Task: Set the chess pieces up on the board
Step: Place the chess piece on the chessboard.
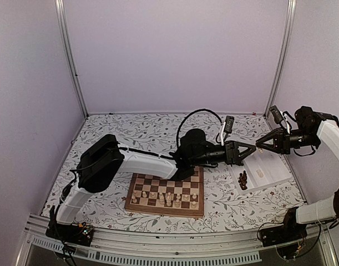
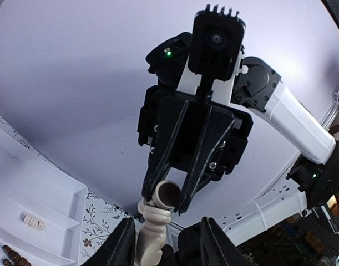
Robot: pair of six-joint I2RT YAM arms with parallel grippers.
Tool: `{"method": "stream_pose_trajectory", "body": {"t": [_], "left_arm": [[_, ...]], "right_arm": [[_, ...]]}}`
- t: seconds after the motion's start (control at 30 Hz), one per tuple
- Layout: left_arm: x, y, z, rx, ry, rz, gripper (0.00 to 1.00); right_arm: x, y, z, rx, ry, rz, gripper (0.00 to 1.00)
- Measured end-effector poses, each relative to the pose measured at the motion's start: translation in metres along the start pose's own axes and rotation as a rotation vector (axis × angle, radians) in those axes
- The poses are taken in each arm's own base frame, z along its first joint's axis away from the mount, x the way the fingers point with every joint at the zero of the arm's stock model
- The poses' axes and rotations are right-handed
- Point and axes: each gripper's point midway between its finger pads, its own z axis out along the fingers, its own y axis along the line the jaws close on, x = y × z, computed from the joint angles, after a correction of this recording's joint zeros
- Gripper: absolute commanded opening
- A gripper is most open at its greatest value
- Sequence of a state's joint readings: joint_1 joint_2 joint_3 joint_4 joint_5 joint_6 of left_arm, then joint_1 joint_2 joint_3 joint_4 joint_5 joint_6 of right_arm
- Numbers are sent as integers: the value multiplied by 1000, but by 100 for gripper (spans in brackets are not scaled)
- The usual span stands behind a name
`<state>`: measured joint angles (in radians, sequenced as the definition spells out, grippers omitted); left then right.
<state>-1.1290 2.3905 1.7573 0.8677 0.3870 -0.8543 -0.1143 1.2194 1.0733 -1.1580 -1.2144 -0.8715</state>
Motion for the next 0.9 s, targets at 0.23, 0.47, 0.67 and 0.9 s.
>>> {"method": "stream_pose_trajectory", "body": {"t": [0.23, 0.47, 0.67, 0.9], "left_arm": [[6, 0, -4, 18, 14, -62, 47], [9, 3, -4, 21, 21, -93, 46], [24, 15, -4, 15, 50, -132, 34], [25, 16, -5, 22, 49, -142, 37]], "right_arm": [[-2, -2, 0, 4, -4, -13, 16], [-2, -2, 0, 5, -6, -17, 16], [-3, -3, 0, 6, -8, -19, 16], [-3, -3, 0, 8, -10, -26, 16]]}}
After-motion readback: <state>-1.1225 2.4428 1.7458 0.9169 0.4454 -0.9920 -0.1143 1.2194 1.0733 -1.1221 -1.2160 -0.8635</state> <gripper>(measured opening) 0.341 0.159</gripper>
